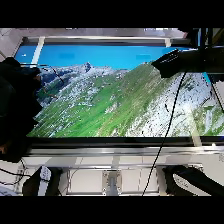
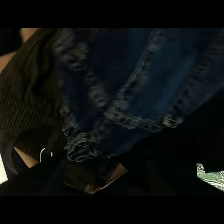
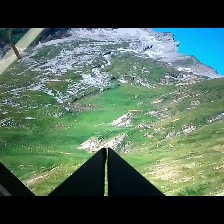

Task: Fold the clothes and pants, and hang the long-sleeved shirts on hangers.

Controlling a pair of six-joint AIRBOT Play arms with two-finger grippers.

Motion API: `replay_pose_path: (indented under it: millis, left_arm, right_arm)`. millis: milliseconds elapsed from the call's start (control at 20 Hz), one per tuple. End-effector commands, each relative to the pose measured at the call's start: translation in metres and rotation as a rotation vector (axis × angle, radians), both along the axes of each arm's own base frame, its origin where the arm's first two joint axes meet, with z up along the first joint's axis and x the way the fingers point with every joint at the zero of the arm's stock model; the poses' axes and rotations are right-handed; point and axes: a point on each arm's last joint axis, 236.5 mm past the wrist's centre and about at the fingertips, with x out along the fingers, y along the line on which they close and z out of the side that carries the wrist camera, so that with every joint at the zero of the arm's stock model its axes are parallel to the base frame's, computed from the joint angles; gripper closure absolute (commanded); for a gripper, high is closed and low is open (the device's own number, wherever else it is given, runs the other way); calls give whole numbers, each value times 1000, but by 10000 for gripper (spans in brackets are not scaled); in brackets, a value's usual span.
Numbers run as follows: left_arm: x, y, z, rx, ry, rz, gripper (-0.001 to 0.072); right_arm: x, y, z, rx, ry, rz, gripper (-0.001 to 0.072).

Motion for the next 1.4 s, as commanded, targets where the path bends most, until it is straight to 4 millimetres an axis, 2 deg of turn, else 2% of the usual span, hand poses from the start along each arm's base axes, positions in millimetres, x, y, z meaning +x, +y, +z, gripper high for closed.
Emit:
replay_pose_path:
  millis: [0,50,100,150,200,250,300,350,550,600,650,700,750,850,900,950,1000,1050,1100,1150,1250,1300,1350]
  left_arm:
    - [-1,22,-14,-56,-19,-52,82]
    - [0,24,-21,-63,37,-74,37]
    - [2,28,-27,-61,74,-89,34]
    - [7,33,-32,-58,102,-107,11]
    - [13,37,-38,-66,124,-122,1]
    - [23,38,-47,-79,148,-149,-5]
    - [33,38,-57,-96,171,-182,-5]
    - [43,34,-69,-125,203,-216,-5]
    - [57,38,-101,-134,339,-289,7]
    - [57,39,-106,-143,345,-290,159]
    - [57,39,-109,-149,350,-290,608]
    - [57,39,-106,-153,350,-288,686]
    - [59,36,-96,-157,339,-289,686]
    - [80,23,-49,-151,241,-308,687]
    - [97,9,-14,-140,151,-335,686]
    - [120,-16,31,-134,21,-387,687]
    - [138,-52,73,-136,-100,-466,687]
    - [152,-98,118,-124,-224,-587,687]
    - [158,-150,155,-127,-336,-706,687]
    - [158,-199,182,-152,-422,-814,687]
    - [147,-302,216,-219,-520,-1064,687]
    - [136,-356,219,-270,-522,-1206,687]
    - [123,-411,214,-328,-499,-1352,687]
  right_arm:
    - [5,2,4,13,-19,-4,628]
    - [3,2,2,9,-11,-1,538]
    - [3,2,1,8,-9,0,458]
    - [3,2,2,8,-10,0,423]
    - [3,2,2,8,-9,0,418]
    - [3,2,2,9,-8,0,373]
    - [2,2,1,13,-4,0,199]
    - [2,3,2,15,-3,2,143]
    - [0,5,2,24,3,11,145]
    - [0,6,3,26,0,10,145]
    - [1,6,4,28,-4,8,146]
    - [2,6,5,31,-10,6,146]
    - [2,5,6,32,-13,5,146]
    - [-3,3,14,20,-25,10,147]
    - [-7,0,22,4,-37,11,148]
    - [-13,-5,30,-20,-49,11,162]
    - [-21,-14,40,-60,-63,2,166]
    - [-28,-25,48,-102,-74,-11,166]
    - [-37,-39,58,-151,-88,-36,166]
    - [-45,-53,67,-193,-100,-67,166]
    - [-55,-81,86,-253,-150,-155,166]
    - [-57,-94,93,-276,-179,-198,167]
    - [-60,-106,97,-303,-198,-236,166]
